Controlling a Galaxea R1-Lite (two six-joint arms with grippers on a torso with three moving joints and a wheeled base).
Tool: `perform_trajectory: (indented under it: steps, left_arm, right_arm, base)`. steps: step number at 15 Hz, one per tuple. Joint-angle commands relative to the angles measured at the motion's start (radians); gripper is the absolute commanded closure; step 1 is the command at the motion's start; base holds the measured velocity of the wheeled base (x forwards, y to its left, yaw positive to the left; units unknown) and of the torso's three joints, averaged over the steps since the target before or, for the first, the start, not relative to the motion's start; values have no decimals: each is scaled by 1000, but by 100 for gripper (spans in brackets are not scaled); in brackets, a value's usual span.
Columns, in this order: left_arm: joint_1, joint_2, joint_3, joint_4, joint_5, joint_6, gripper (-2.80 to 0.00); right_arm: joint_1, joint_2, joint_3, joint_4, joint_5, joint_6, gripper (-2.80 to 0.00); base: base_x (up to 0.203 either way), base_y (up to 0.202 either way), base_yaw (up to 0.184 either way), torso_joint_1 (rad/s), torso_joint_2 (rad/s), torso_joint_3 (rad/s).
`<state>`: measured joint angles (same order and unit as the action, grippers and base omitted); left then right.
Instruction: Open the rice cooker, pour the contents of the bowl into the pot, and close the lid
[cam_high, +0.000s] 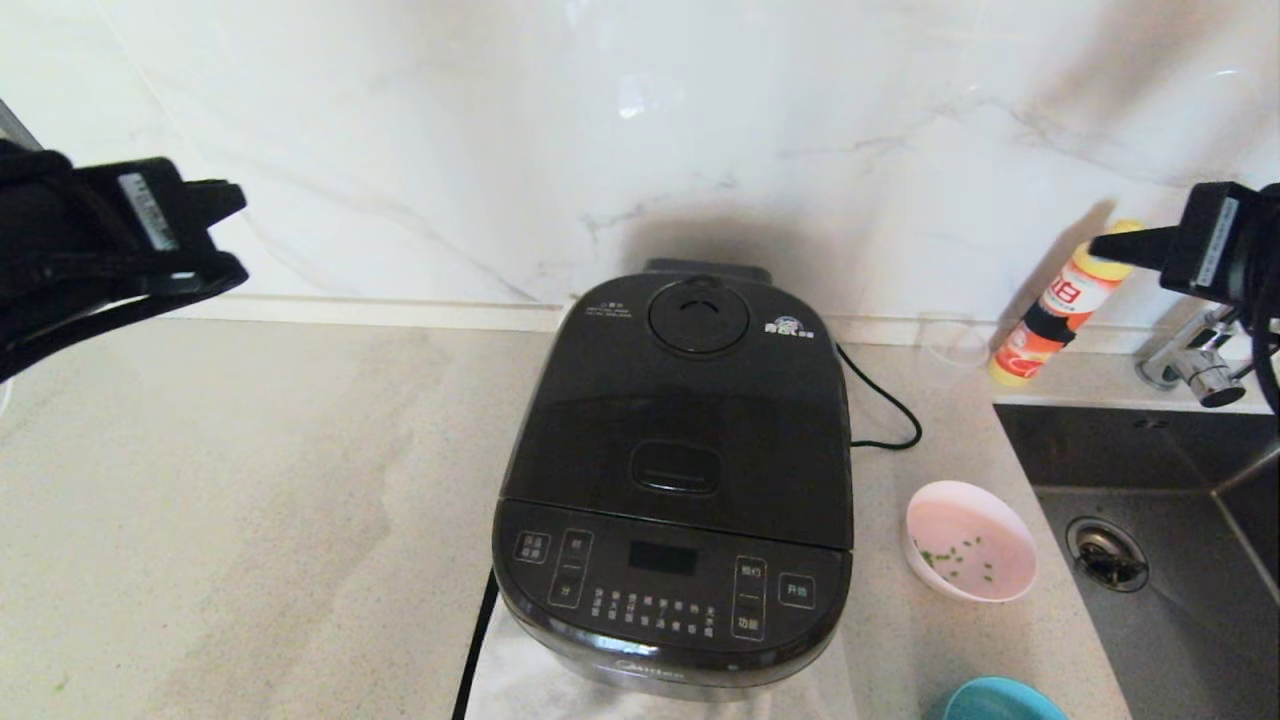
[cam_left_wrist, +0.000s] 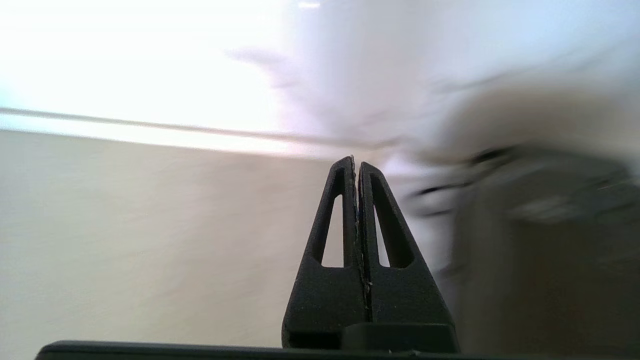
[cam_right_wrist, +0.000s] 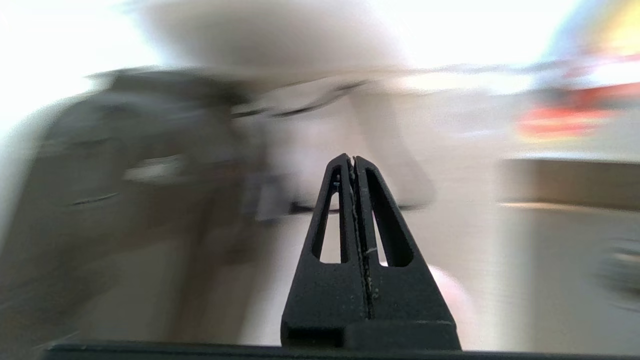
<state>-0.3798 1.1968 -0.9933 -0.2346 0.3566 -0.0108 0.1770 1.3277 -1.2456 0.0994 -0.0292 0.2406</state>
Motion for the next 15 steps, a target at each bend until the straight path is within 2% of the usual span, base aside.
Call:
perform_trajectory:
  steps: [1, 4, 7, 12, 15]
  left_arm:
    - [74, -204, 163, -7, 45, 55, 0]
    - [202, -416, 321, -9, 68, 73, 0]
    - [347, -657, 492, -10, 62, 74, 0]
    - [389, -965, 751, 31, -59, 76, 0]
    - [388, -1179, 899, 170, -202, 95, 0]
  right_arm:
    - [3, -128, 59, -2, -220, -88, 0]
    - [2, -254, 132, 5, -268, -117, 0]
    - [0, -415, 243, 24, -292, -150, 0]
    - [-1, -590, 375, 71, -313, -170, 0]
    - [-1, -742, 422, 167, -307, -172, 0]
  base:
    - [0, 0, 0, 0, 0, 0]
    - [0, 0, 0, 0, 0, 0]
    - [0, 0, 0, 0, 0, 0]
    - [0, 0, 0, 0, 0, 0]
    - [0, 0, 0, 0, 0, 0]
